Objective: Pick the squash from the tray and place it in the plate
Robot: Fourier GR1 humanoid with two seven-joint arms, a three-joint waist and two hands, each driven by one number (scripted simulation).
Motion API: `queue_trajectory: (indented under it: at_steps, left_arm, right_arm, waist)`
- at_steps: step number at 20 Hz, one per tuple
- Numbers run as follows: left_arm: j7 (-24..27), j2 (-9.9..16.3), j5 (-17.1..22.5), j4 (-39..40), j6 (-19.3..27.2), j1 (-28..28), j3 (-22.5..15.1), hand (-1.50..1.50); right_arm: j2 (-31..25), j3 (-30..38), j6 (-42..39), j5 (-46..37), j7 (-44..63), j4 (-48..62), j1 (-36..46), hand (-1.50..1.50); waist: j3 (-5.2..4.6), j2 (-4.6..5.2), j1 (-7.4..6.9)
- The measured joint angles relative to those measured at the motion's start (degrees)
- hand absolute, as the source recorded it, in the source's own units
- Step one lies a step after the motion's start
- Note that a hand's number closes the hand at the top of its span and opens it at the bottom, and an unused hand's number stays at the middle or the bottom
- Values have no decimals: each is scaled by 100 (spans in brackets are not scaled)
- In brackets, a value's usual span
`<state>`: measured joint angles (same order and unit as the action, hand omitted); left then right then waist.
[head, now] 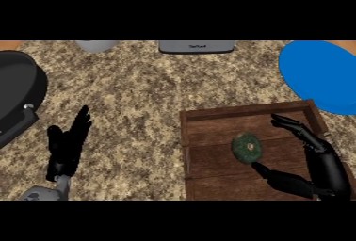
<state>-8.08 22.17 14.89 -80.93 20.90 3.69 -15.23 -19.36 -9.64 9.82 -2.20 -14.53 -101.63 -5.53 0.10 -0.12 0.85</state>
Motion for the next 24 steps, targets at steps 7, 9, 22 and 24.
queue_trajectory:
  at_steps: [7,9,22,24]
  left_arm:
    - [-116,-145,-179,-85,123,25,-98,0]
    - [-209,-127,-209,-118,124,70,-84,0]
    - [-134,-342,-459,-63,61,37,-61,0]
    - [-232,-320,-507,-279,52,-106,-38,0]
  right_arm:
    - [-860,-266,-45,-1460,765,-310,-144,-150]
    - [-1081,-323,-206,-1781,1245,-484,-39,-150]
    - [-1498,-868,-2600,-1863,4333,-1052,1132,-150]
    - [-1343,-909,-2841,-1866,4577,-925,1329,-150]
  waist:
    - [-17,0,-47]
    - [-18,1,-62]
    - [-16,12,-125]
    - [-14,11,-130]
